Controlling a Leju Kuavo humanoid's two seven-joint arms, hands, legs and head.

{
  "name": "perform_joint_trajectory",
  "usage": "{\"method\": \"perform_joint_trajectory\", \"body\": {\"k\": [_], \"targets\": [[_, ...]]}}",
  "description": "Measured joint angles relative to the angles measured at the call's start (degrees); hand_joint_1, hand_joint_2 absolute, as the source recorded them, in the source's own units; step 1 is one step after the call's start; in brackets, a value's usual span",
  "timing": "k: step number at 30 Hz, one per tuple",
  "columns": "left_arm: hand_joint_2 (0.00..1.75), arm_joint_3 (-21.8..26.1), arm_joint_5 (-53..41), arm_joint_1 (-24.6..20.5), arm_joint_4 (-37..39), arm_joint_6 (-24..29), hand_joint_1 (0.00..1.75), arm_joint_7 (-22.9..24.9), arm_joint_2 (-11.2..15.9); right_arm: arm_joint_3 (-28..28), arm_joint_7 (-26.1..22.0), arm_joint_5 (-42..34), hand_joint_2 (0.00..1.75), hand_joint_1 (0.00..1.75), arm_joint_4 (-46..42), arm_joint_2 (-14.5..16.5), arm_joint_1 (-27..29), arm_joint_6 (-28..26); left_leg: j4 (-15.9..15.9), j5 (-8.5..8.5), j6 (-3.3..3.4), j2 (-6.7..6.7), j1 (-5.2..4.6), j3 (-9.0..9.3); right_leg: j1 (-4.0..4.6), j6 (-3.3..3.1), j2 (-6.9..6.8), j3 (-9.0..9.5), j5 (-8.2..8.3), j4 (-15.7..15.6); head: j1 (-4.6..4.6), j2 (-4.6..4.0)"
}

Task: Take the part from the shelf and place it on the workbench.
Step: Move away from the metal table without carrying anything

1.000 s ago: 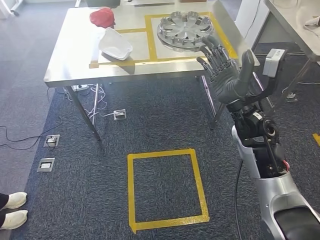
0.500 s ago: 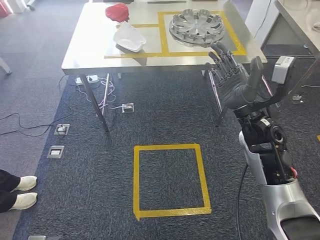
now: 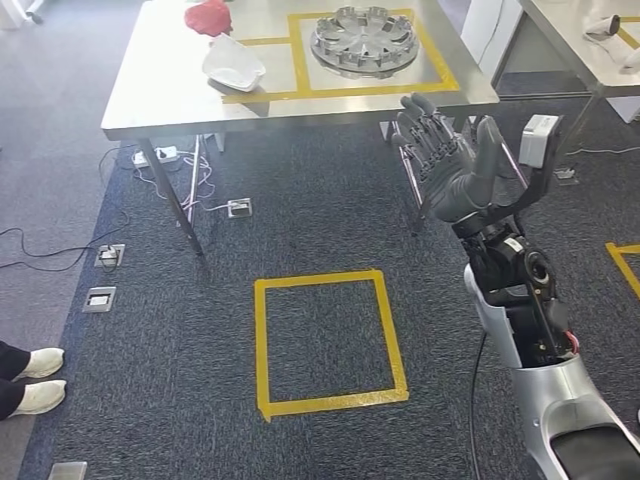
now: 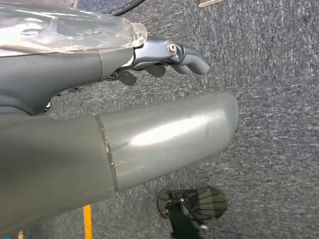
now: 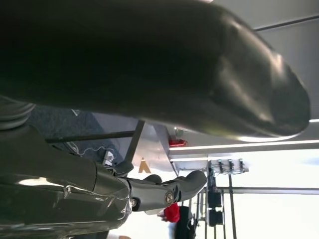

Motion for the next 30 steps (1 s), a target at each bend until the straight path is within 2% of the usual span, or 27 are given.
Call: {"method": "perform_joint_trajectory", "body": {"k": [1,3,4,5,6,8,9,10,11,13,14,15,17,19,20,23,24,25,27,28,29,30], "targets": [[0.00,0.0,0.0,0.0,0.0,0.0,0.00,0.0,0.0,-0.1,0.0,0.0,0.00,0.00,-0.2,0.0,0.0,0.0,-1.8,-0.67,0.35,-0.11,-0.10,0.99,0.09,0.35,0.02,-0.19,0.21,0.2,0.06,0.00],[0.00,0.0,0.0,0.0,0.0,0.0,0.00,0.0,-0.1,-0.3,0.0,0.0,0.00,0.00,-0.3,0.0,0.1,0.1,-2.5,-0.79,1.39,-0.14,-0.20,0.96,-0.04,1.05,0.07,-0.44,0.45,0.4,0.31,0.00],[0.00,0.0,0.0,0.1,0.0,0.0,0.00,0.0,-0.1,-0.4,0.0,0.0,0.00,0.00,-0.4,0.0,0.2,0.1,-2.5,-0.56,1.88,-0.08,-0.22,0.79,-0.16,1.33,0.11,-0.80,-0.15,1.1,0.46,0.00],[0.00,0.0,0.0,0.1,0.0,0.0,0.00,0.0,-0.1,-0.5,0.1,0.0,0.00,0.00,-0.4,0.0,0.3,0.1,-2.6,-0.28,2.36,-0.01,-0.25,0.58,-0.29,1.53,0.14,-1.63,-1.57,3.1,0.69,0.00],[0.00,0.0,0.0,0.1,0.0,0.0,0.00,0.0,-0.1,-0.6,0.1,0.0,0.00,0.00,-0.4,-0.1,0.4,0.1,-2.6,-0.02,2.76,0.08,-0.30,0.31,-0.37,1.70,0.17,-2.95,-3.67,6.3,0.96,0.00],[0.00,0.0,0.0,0.2,0.0,0.0,0.00,0.0,-0.1,-0.7,0.1,0.0,0.00,0.00,-0.5,-0.1,0.6,0.1,-2.5,0.37,3.26,0.15,-0.62,-0.27,-0.41,1.89,0.20,-6.27,-8.18,15.0,1.65,0.00],[0.00,0.0,0.0,0.2,0.0,0.0,0.00,0.0,-0.1,-0.7,0.1,0.0,0.00,0.00,-0.5,-0.1,0.7,0.1,-2.5,0.51,3.40,0.16,-0.80,-0.48,-0.39,1.89,0.21,-7.26,-9.32,18.1,1.88,0.00],[0.00,0.0,0.0,0.3,0.0,0.0,0.00,0.1,-0.1,-0.7,0.1,0.0,0.00,0.00,-0.5,-0.1,0.9,0.1,-2.5,0.61,3.48,0.16,-0.98,-0.60,-0.37,1.78,0.21,-7.24,-9.34,19.1,2.06,0.00],[0.00,0.0,0.0,0.3,0.0,0.0,0.00,0.1,-0.2,-0.7,0.1,0.0,0.00,0.00,-0.5,-0.1,1.0,0.1,-2.5,0.67,3.52,0.14,-1.13,-0.61,-0.29,1.53,0.21,-5.98,-8.19,17.5,2.25,0.00],[0.00,0.0,0.0,0.3,0.0,0.1,0.00,0.1,-0.3,-0.7,0.1,0.0,0.00,0.00,-0.5,-0.1,0.9,0.2,-2.4,0.68,3.51,0.12,-1.36,-0.47,0.09,0.58,0.23,-1.30,-4.51,9.3,2.62,0.00],[0.00,0.0,-0.1,0.3,0.0,0.1,0.00,0.0,-0.3,-0.8,0.1,0.0,0.00,0.00,-0.5,-0.1,0.8,0.3,-2.3,0.72,3.39,0.13,-1.46,-0.56,0.36,0.11,0.23,0.67,-3.19,5.4,2.58,0.00],[0.00,0.0,-0.1,0.2,0.0,0.1,0.00,0.0,-0.3,-0.8,0.1,-0.1,0.00,0.00,-0.5,-0.1,0.6,0.4,-2.2,0.71,3.24,0.15,-1.52,-0.80,0.57,-0.21,0.22,1.84,-2.54,2.7,2.64,0.00],[0.00,0.0,-0.2,0.2,0.0,0.2,0.00,0.0,-0.3,-0.8,0.0,-0.3,0.00,0.00,-0.5,-0.1,0.6,0.5,-1.7,0.63,3.19,0.23,-1.66,-1.48,0.67,0.25,0.23,2.30,-2.73,0.9,2.55,0.00],[0.00,0.0,-0.2,0.2,0.0,0.2,0.00,0.0,-0.4,-0.8,0.0,-0.7,0.00,0.00,-0.5,-0.1,0.7,0.6,-1.4,0.50,3.35,0.30,-1.73,-1.73,0.55,0.83,0.28,2.31,-2.94,0.6,2.42,0.00],[0.00,0.0,-0.2,0.2,0.0,0.2,0.00,0.0,-0.4,-0.8,0.0,-0.8,0.00,0.00,-0.5,-0.1,0.7,0.6,-1.5,0.54,3.45,0.33,-1.75,-1.67,0.50,0.89,0.30,2.35,-2.79,0.5,2.19,0.00],[0.00,0.0,-0.2,0.1,0.0,0.2,0.00,0.0,-0.3,-0.9,-0.1,-0.9,0.00,0.00,-0.7,-0.1,0.8,0.7,-4.3,1.77,4.06,0.47,-1.35,-0.27,0.51,1.25,0.31,2.52,-2.79,0.0,1.56,0.00],[0.00,0.0,-0.3,0.0,0.0,0.1,0.00,0.0,-0.2,-1.0,-0.3,-0.9,0.00,0.00,-0.7,-0.1,0.8,0.7,-5.4,2.26,4.08,0.55,-1.07,0.38,0.51,1.37,0.34,1.72,-3.71,1.6,1.49,0.00],[0.00,0.0,-0.3,0.0,0.0,0.1,0.00,0.0,-0.2,-1.1,-0.4,-0.9,0.00,0.00,-0.8,-0.1,0.9,0.7,-6.1,2.56,4.00,0.63,-0.79,0.89,0.36,1.51,0.36,0.25,-5.14,4.5,1.59,0.00],[0.00,0.0,-0.5,-0.1,0.0,0.0,0.00,0.0,-0.2,-1.2,-0.6,-0.8,0.00,0.00,-0.8,-0.1,1.3,0.6,-6.4,2.55,3.79,0.65,-0.57,1.19,-0.16,2.12,0.38,-3.93,-8.17,12.5,1.90,0.00],[0.00,0.0,-0.5,-0.1,0.0,0.0,0.00,0.0,-0.2,-1.3,-0.6,-0.8,0.00,0.00,-0.8,-0.1,1.6,0.6,-6.3,2.38,3.55,0.65,-0.38,1.25,-0.54,2.49,0.37,-5.43,-8.61,15.1,2.02,0.00],[0.00,0.0,-0.6,0.0,0.0,0.0,0.00,0.0,-0.3,-1.3,-0.6,-0.8,0.00,0.00,-0.7,-0.1,1.8,0.5,-6.1,2.12,3.15,0.64,-0.09,1.32,-0.98,2.97,0.33,-5.97,-7.92,15.7,2.10,0.00],[0.00,0.0,-0.7,0.0,0.0,0.0,0.00,0.1,-0.3,-1.3,-0.7,-0.8,0.00,0.00,-0.7,-0.1,1.9,0.5,-5.6,1.73,2.61,0.63,0.32,1.39,-1.47,3.55,0.25,-5.32,-6.11,13.8,2.14,0.00]]}}
